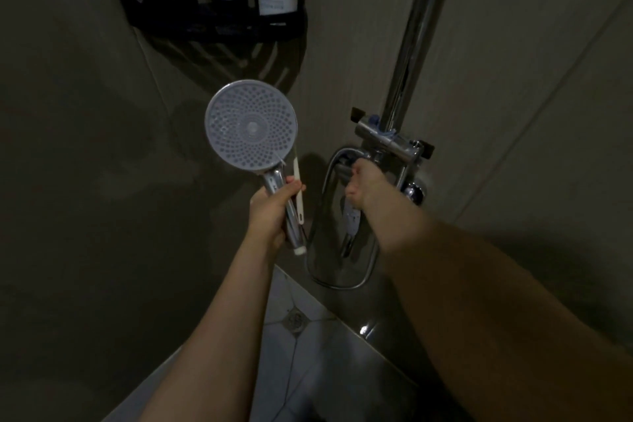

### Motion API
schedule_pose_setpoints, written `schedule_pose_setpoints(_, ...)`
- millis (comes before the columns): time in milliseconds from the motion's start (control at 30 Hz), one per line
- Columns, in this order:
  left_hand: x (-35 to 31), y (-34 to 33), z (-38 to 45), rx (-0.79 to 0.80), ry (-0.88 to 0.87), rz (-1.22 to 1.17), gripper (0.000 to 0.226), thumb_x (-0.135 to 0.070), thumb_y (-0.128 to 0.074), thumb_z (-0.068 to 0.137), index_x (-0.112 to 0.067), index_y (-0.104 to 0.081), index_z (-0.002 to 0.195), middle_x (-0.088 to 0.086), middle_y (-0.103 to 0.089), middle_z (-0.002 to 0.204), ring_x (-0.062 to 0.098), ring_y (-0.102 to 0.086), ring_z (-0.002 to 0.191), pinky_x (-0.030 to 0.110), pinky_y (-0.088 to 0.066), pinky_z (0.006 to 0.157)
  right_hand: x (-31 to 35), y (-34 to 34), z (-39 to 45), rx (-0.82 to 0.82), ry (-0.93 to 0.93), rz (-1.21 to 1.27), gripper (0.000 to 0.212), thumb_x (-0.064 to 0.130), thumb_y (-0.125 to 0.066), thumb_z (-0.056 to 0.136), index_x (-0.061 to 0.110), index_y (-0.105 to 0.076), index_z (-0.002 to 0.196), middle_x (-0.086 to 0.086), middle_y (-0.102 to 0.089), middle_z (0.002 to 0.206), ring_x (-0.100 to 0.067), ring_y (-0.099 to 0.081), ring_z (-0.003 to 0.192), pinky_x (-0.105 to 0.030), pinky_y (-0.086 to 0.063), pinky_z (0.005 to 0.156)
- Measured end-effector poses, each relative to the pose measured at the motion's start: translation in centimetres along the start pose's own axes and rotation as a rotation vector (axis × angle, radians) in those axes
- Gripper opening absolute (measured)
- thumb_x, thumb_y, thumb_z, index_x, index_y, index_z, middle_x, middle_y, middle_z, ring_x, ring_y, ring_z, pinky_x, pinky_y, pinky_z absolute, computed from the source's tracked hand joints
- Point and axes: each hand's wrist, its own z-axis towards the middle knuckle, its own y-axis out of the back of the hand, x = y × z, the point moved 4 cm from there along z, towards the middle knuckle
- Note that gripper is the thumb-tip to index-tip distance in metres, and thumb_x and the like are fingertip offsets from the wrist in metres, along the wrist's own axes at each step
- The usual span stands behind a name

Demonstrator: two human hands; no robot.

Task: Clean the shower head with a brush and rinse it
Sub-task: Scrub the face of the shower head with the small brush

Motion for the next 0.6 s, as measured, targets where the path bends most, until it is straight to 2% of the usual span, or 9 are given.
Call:
schedule_pose_setpoints(33,0.0,0.2,0.1,-0.001,0.004,-0.006,0.014,-0.001,-0.062,0.083,-0.014,-0.062,0.078,-0.004,-0.069,0.057,0.013,-0.064,0.067,0.031,-0.052,0.080,-0.1,0.0,0.6,-0.019,-0.010,-0.006,0.024,0.015,-0.047,0.089,0.016,-0.044,0.066,0.001,-0.038,0.059,-0.009,-0.040,0.028,-0.011,-0.031,0.027)
schedule_pose_setpoints(67,-0.1,0.2,0.2,0.002,0.008,-0.011,0.014,-0.001,-0.062,0.083,-0.014,-0.062,0.078,-0.004,-0.068,0.056,0.012,-0.064,0.067,0.030,-0.053,0.079,0.0,-0.2,0.9,-0.044,0.020,-0.051,0.013,0.017,-0.051,0.088,0.014,-0.053,0.076,-0.002,-0.052,0.065,-0.013,-0.052,0.042,-0.015,-0.041,0.034)
schedule_pose_setpoints(100,-0.1,0.2,0.2,0.008,0.007,-0.012,0.014,-0.001,-0.062,0.083,-0.014,-0.062,0.078,-0.005,-0.068,0.056,0.012,-0.063,0.068,0.029,-0.053,0.078,0.1,-0.4,1.0,-0.077,0.063,-0.089,0.010,0.019,-0.054,0.085,0.013,-0.060,0.090,-0.004,-0.064,0.080,-0.019,-0.064,0.063,-0.024,-0.053,0.051)
schedule_pose_setpoints(133,-0.2,0.2,0.1,0.017,0.001,-0.004,0.014,-0.001,-0.062,0.083,-0.014,-0.062,0.078,-0.005,-0.068,0.057,0.012,-0.063,0.067,0.028,-0.053,0.076,0.3,-0.4,0.4,-0.127,0.106,-0.153,0.021,0.021,-0.056,0.084,0.011,-0.062,0.102,-0.004,-0.067,0.096,-0.025,-0.066,0.083,-0.030,-0.055,0.069)
schedule_pose_setpoints(200,-0.3,0.3,0.3,0.032,-0.016,0.028,0.014,-0.002,-0.063,0.083,-0.014,-0.062,0.077,-0.004,-0.068,0.058,0.011,-0.064,0.066,0.028,-0.053,0.076,0.7,0.2,-0.7,-0.246,0.193,-0.370,0.032,0.022,-0.057,0.087,0.006,-0.060,0.114,-0.008,-0.064,0.109,-0.030,-0.061,0.103,-0.033,-0.049,0.083)
schedule_pose_setpoints(300,-0.2,0.5,0.6,0.027,-0.036,0.084,0.014,-0.001,-0.064,0.082,-0.014,-0.064,0.077,-0.006,-0.068,0.057,0.012,-0.063,0.067,0.029,-0.053,0.078,1.0,0.5,-0.4,-0.314,0.287,-0.639,0.032,0.019,-0.056,0.090,0.001,-0.060,0.116,-0.014,-0.063,0.120,-0.031,-0.060,0.110,-0.035,-0.049,0.087)
schedule_pose_setpoints(367,0.0,0.4,0.7,0.030,-0.045,0.115,0.014,-0.001,-0.064,0.082,-0.015,-0.064,0.078,-0.007,-0.067,0.055,0.007,-0.063,0.062,0.025,-0.053,0.072,1.2,0.6,-0.8,-0.351,0.336,-0.732,0.029,0.015,-0.051,0.093,0.000,-0.060,0.115,-0.016,-0.063,0.120,-0.031,-0.060,0.110,-0.036,-0.049,0.087)
schedule_pose_setpoints(500,0.8,0.7,1.0,0.049,-0.025,0.114,0.013,-0.002,-0.065,0.082,-0.014,-0.065,0.079,-0.005,-0.069,0.057,0.007,-0.065,0.058,0.025,-0.053,0.069,1.0,0.6,-0.9,-0.307,0.330,-0.730,0.035,0.024,-0.049,0.094,0.000,-0.056,0.119,-0.015,-0.062,0.122,-0.031,-0.059,0.112,-0.034,-0.046,0.087)
schedule_pose_setpoints(600,1.4,0.7,1.1,0.067,0.010,0.084,0.011,-0.003,-0.066,0.081,-0.014,-0.066,0.080,-0.002,-0.070,0.063,0.015,-0.066,0.068,0.033,-0.053,0.079,0.0,1.6,-1.1,-0.302,0.383,-0.702,0.053,0.039,-0.055,0.090,0.001,-0.043,0.125,-0.017,-0.060,0.123,-0.034,-0.057,0.114,-0.035,-0.046,0.088)
